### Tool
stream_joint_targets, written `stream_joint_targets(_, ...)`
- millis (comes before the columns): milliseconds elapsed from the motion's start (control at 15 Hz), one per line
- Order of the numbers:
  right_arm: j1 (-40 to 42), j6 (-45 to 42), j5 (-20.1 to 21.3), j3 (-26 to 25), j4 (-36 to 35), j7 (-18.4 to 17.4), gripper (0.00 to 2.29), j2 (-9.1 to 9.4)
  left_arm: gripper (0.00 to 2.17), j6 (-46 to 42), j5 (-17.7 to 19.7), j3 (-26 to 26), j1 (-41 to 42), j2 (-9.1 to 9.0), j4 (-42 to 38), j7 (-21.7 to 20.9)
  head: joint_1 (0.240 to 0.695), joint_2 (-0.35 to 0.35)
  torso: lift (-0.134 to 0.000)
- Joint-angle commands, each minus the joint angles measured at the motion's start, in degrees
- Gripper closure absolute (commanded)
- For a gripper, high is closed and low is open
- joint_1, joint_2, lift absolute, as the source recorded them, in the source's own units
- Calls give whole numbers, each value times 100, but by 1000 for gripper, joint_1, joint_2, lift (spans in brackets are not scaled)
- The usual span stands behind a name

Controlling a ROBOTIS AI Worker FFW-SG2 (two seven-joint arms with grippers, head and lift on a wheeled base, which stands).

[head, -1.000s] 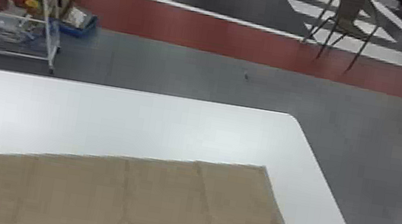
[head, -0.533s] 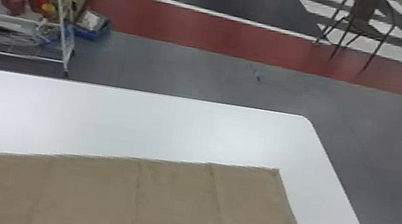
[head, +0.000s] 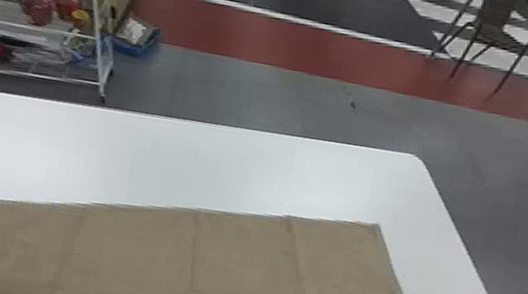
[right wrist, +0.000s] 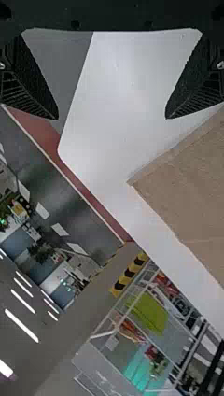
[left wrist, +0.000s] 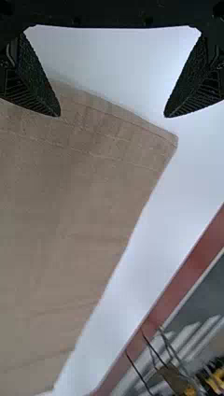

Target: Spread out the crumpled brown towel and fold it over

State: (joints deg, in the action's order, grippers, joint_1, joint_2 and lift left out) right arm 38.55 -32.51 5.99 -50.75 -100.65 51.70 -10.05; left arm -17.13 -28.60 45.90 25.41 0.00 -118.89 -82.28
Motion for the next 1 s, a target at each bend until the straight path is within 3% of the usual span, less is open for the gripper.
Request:
stream_joint_targets(0, -322, 1437, -327, -5, -579, 77, 33, 214, 76, 496, 873, 86, -247, -15, 261, 151, 695, -230, -122)
stream_joint_targets(67, -471, 2052, -344, 39, -851, 77, 33, 311, 76, 672, 1207, 86, -344, -15, 357, 291, 695, -237, -122)
stream_joint_targets(133, -594, 2527, -344, 83, -1054, 121, 33, 364, 80, 742, 1278, 24, -440, -15, 401, 282, 695, -236, -122)
stream_joint_targets(267, -937, 3669, -327, 171, -1475, 323, 33, 399, 90, 1094, 935, -143, -889, -15, 507, 195, 695, -215, -122)
stream_joint_targets(533, -1095, 3827, -204, 312, -1678, 463, 33, 504, 211, 2922, 56, -459, -2075, -15, 999, -16, 695, -159, -122)
stream_joint_targets(667, -1043, 3810, -204, 276, -1651, 463, 33, 495, 211, 3344, -199, -820, -2321, 246, 1403, 1, 695, -138, -122)
stream_joint_targets(800, -981, 3810, -230, 197, -1616, 463, 33, 487, 215, 3361, -700, -978, -2602, 272, 1808, 10, 695, -142, -122)
stream_joint_targets(933, -928, 3792, -265, 136, -1598, 463, 33, 487, 188, 4100, -788, -1162, -2708, 369, 1939, 36, 695, -154, -122)
